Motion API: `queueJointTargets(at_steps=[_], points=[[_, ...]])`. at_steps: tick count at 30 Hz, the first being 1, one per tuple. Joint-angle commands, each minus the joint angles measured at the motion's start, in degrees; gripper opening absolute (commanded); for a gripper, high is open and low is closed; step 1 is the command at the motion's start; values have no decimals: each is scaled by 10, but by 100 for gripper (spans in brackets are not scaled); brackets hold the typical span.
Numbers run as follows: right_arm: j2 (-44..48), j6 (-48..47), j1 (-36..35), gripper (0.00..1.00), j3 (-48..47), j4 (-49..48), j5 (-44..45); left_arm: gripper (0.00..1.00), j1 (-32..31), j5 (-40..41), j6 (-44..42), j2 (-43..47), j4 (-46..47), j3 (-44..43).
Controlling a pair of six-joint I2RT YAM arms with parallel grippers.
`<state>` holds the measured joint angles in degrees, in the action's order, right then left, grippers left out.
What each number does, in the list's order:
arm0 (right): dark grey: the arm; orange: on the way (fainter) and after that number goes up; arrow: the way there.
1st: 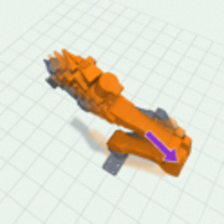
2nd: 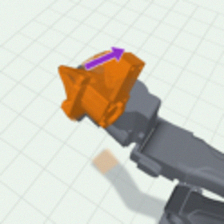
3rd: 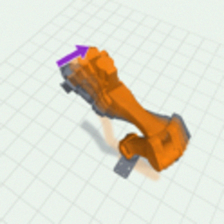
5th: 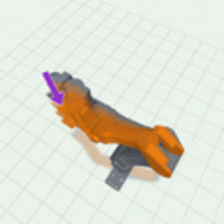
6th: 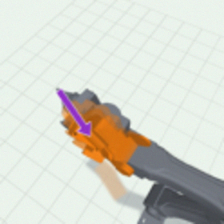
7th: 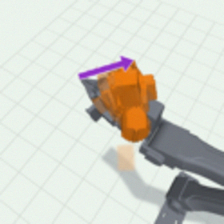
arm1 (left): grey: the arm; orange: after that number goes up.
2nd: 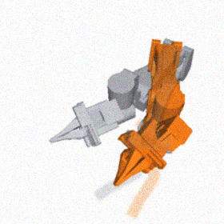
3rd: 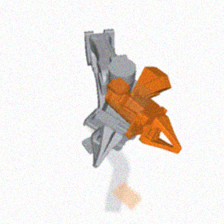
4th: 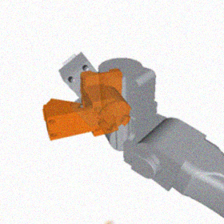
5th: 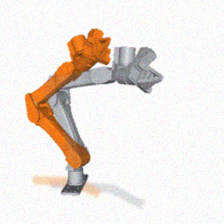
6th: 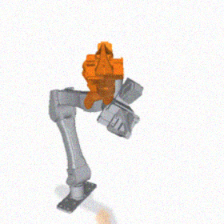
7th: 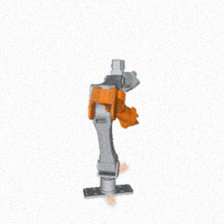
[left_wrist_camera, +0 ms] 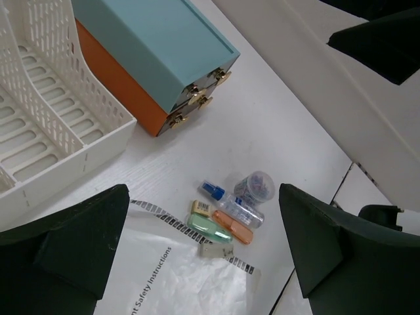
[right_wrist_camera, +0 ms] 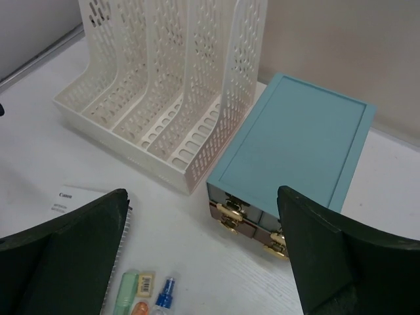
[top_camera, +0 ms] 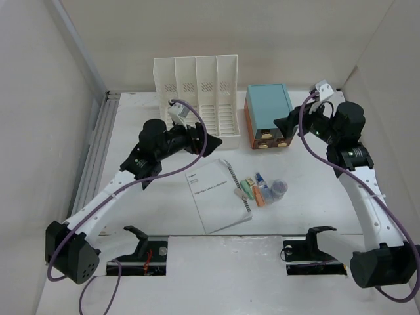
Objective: Organize the desk
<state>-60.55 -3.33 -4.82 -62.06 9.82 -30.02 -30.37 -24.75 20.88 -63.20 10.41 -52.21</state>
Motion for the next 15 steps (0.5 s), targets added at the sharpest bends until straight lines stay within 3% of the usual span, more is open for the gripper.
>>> queueJointTargets(at_steps=[1,3,4,5,6,7,8,9,10,11,12,13,14,15], points=[[12,-43,3,100,-3,-26,-15,96,0,22,22,-3,30,-3],[0,-98,3,100,10,-13,-59,94,-25,102,62,-3,23,10],[0,-99,3,99,17,-13,-71,94,-25,103,80,-3,16,16],[-14,-104,9,86,17,-7,-80,92,-43,156,97,4,16,22],[-23,-104,9,34,6,3,-92,80,-50,180,115,4,4,40],[-32,-104,9,10,-2,25,-92,70,-56,200,156,12,-1,53],[-48,-109,9,2,-22,37,-92,59,-56,211,175,28,-1,70],[-54,-116,9,16,-29,48,-100,48,-61,234,196,38,-1,108],[-54,-116,9,47,-29,58,-110,23,-61,246,216,50,4,132],[-54,-121,9,81,-29,64,-120,20,-61,259,256,63,10,156],[-59,-128,9,100,-35,70,-141,20,-61,284,273,94,15,180],[-59,-128,9,100,-35,77,-151,21,-61,296,289,111,21,224],[-59,-128,9,100,-35,78,-159,29,-61,309,304,126,16,241],[-65,-128,9,100,-35,78,-165,59,-61,324,321,157,-6,255]])
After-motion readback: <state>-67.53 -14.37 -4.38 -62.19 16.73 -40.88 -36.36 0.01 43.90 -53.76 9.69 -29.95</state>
